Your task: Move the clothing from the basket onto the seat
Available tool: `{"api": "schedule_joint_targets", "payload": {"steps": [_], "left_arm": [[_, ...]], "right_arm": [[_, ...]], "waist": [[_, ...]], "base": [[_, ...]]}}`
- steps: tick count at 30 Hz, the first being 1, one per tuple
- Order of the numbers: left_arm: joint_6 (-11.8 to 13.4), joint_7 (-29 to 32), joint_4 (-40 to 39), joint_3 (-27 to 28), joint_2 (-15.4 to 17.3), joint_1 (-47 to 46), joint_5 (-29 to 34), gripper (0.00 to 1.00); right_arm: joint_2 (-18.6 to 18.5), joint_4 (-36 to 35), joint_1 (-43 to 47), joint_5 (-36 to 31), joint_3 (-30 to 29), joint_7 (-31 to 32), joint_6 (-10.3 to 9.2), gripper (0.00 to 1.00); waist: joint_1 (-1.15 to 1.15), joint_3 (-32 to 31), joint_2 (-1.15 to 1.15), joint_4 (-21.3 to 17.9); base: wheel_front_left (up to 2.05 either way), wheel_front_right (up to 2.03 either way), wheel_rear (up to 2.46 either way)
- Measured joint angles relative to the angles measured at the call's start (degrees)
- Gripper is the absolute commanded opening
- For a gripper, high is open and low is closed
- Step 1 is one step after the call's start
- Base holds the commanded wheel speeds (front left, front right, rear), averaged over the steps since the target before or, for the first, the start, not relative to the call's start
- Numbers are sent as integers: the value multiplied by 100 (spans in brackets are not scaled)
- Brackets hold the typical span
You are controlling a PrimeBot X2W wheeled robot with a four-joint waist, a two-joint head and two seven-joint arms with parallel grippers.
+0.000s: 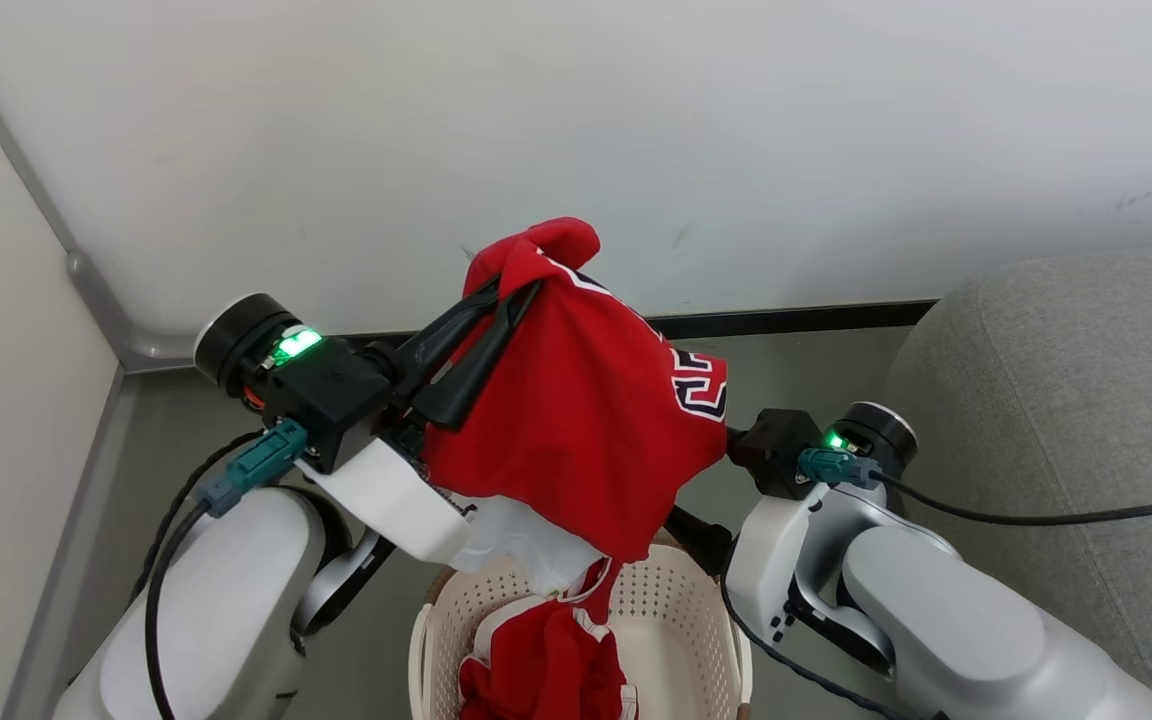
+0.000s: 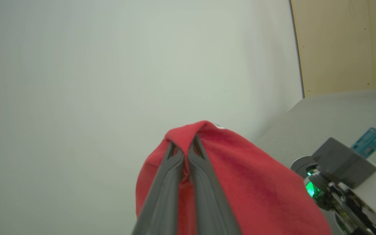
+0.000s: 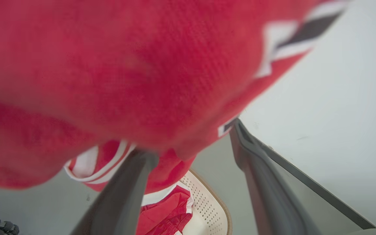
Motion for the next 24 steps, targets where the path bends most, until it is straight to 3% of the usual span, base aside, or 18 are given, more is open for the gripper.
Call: {"api": "schedule_joint_targets", "payload": {"steps": [1,2,3,4,6,9,24], "left_arm": [[1,0,0,-8,19,-1,-26,0],[1,0,1,-16,36,-1,-42,0],[0,0,1,-30,49,-2,-49,0],[0,0,2,-44,59,-2,-71,0],[1,0,15,-57,78,-2,-98,0],[0,0,81,-53,103,-2,-209,0],[0,-2,458,121,296,38,-447,0]], "right_arm": [[11,23,-29,35,62,-3,0,100],[21,40,-55,64,111,-4,0,88],[32,54,-78,78,156,-5,0,65],[37,62,-98,84,224,-7,0,49],[55,81,-119,119,337,-12,0,33],[62,91,-151,169,510,-66,0,0],[-130,133,-358,547,782,-580,0,0]], "waist": [[0,0,0,0],[0,0,0,0],[0,0,0,0],[0,0,0,0],[0,0,0,-1],[0,0,0,-7],[0,40,0,-141]], "base": [[0,0,0],[0,0,0],[0,0,0],[0,0,0],[0,0,0],[0,0,0],[0,0,0]]}}
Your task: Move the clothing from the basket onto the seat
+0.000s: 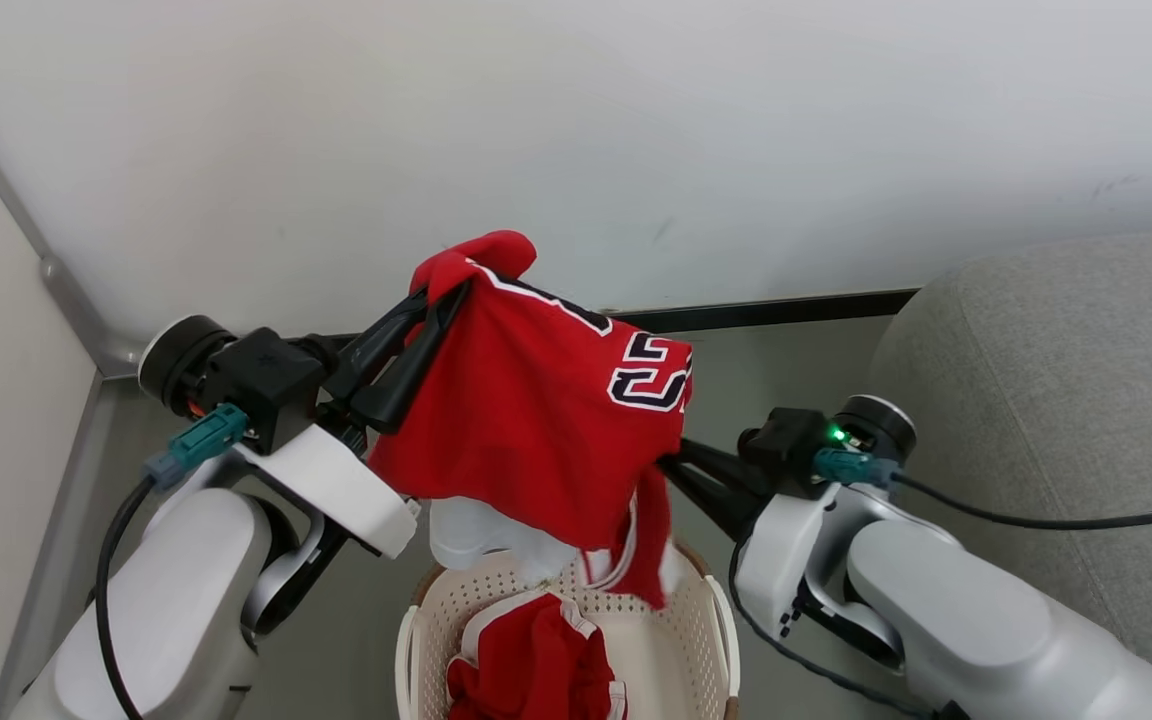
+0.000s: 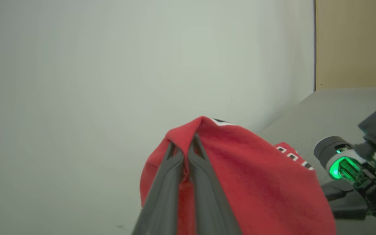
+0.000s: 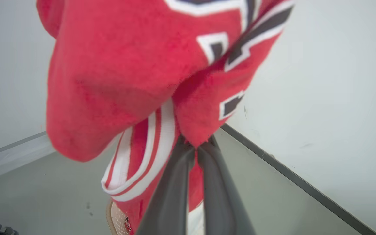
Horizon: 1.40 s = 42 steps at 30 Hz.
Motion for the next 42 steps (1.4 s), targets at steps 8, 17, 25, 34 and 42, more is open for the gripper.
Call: {"api": "schedule_joint_targets", "payload": {"steps": [8,17,25,34,42], "left_arm": [[0,-9,263,133,0,244,-260,0],[1,-78,436,268,-87,541,-488,0],[1,-121,514,305,-241,792,-702,9],[1,-159,555,300,-297,923,-724,100],[1,-200,458,218,-267,929,-670,100]], "right_arm": [[-147,8,0,331,-354,-331,0,0],[-247,12,12,639,-760,-443,0,0],[-270,38,14,824,-1188,-493,0,0],[-303,15,-43,826,-1582,-510,0,0],[-536,-67,-127,810,-1975,-537,0,0]], "waist": [[0,27,0,-104],[0,18,0,-212],[0,41,0,-255],[0,87,0,-281],[0,120,0,-331]], "base": [[0,0,0],[0,0,0],[0,0,0],[0,0,0],[0,0,0]]}}
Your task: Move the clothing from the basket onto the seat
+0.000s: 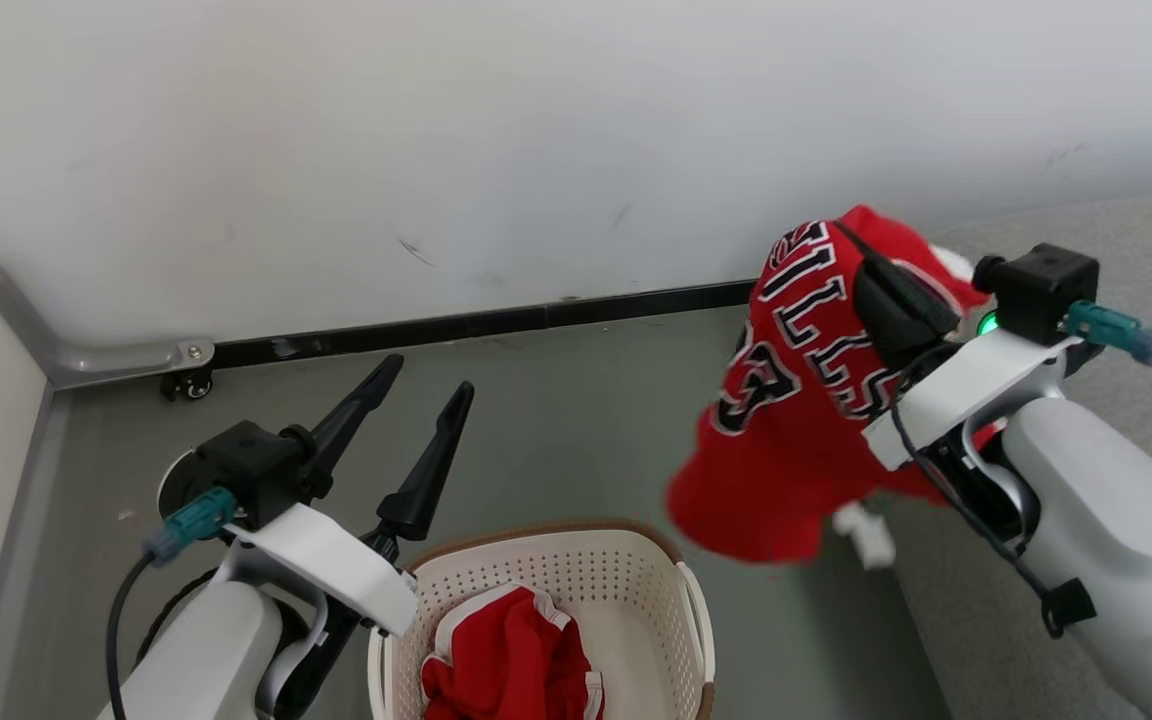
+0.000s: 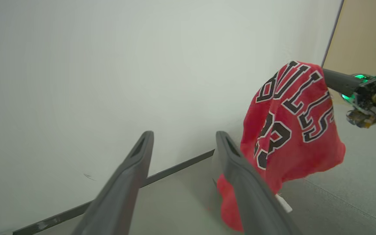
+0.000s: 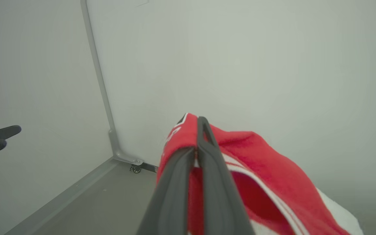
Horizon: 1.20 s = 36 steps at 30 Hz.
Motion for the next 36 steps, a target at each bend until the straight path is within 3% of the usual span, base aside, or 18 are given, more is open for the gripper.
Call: {"api": "schedule_joint_targets", "payload": {"steps": [22,36], "left_arm": [[0,-2,-899,-1256,3,-2,118,100],[0,-2,-1192,-1628,89,-3,-27,100]], "right_arm": [[-446,-207,444,-245,-775,-7,0,0],[-580,-521,964,-449,-1243,-10,0,0]], "waist": [[0,25,0,-380],[0,40,0,-788]], "base": [[0,0,0],[0,0,0]]}}
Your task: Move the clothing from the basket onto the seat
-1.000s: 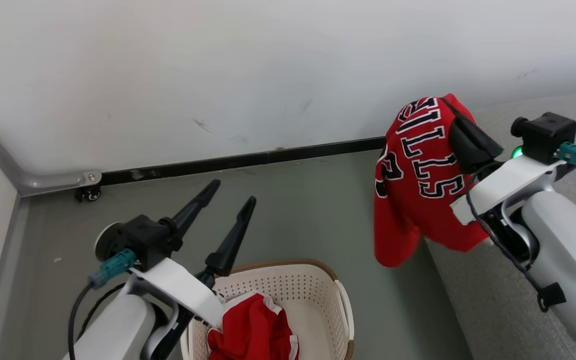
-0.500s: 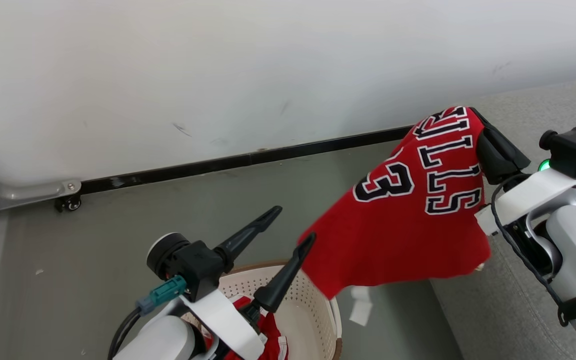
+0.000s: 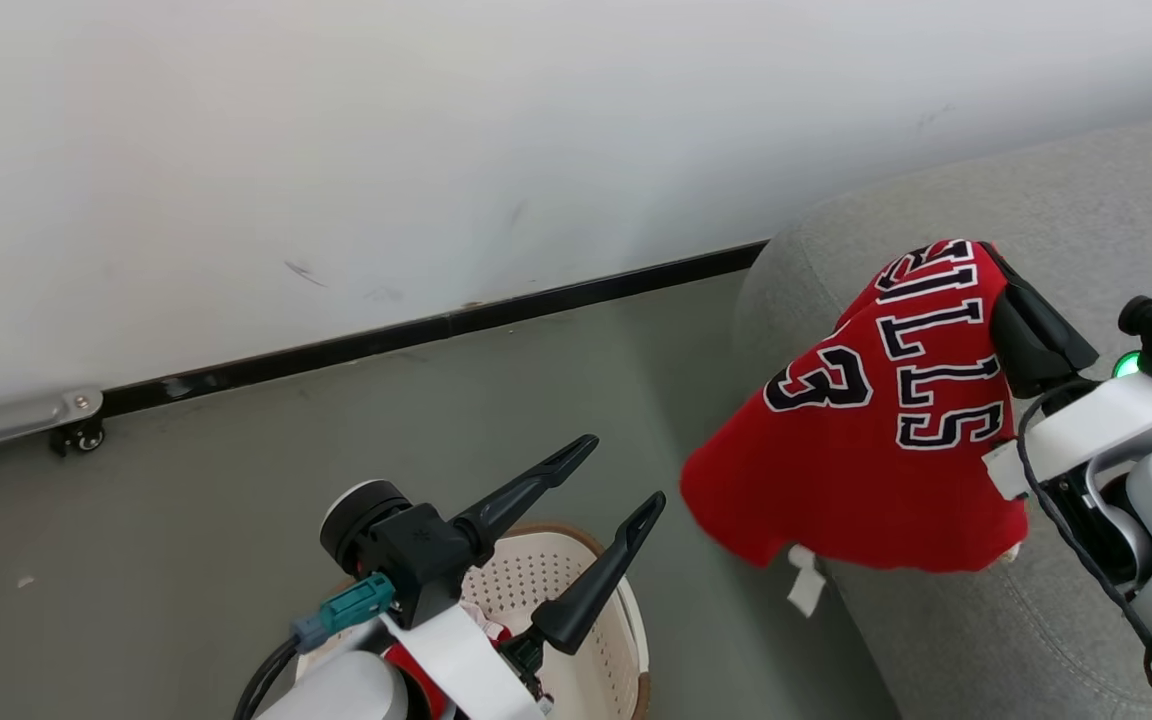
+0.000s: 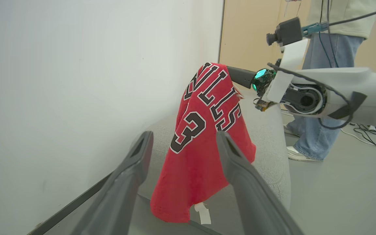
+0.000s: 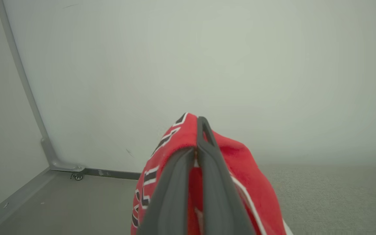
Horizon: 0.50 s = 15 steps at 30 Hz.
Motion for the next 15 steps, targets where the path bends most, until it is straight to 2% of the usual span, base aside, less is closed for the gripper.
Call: {"api": "schedule_joint_targets", "payload": {"steps": [15], "left_arm": [[0,-1,-183,-93,64,82,-65,100]], "right_arm": [[-108,-235,321,-152,-479,-3,0,0]], "waist": [[0,61,0,-482]], "base": [[0,0,0]]}}
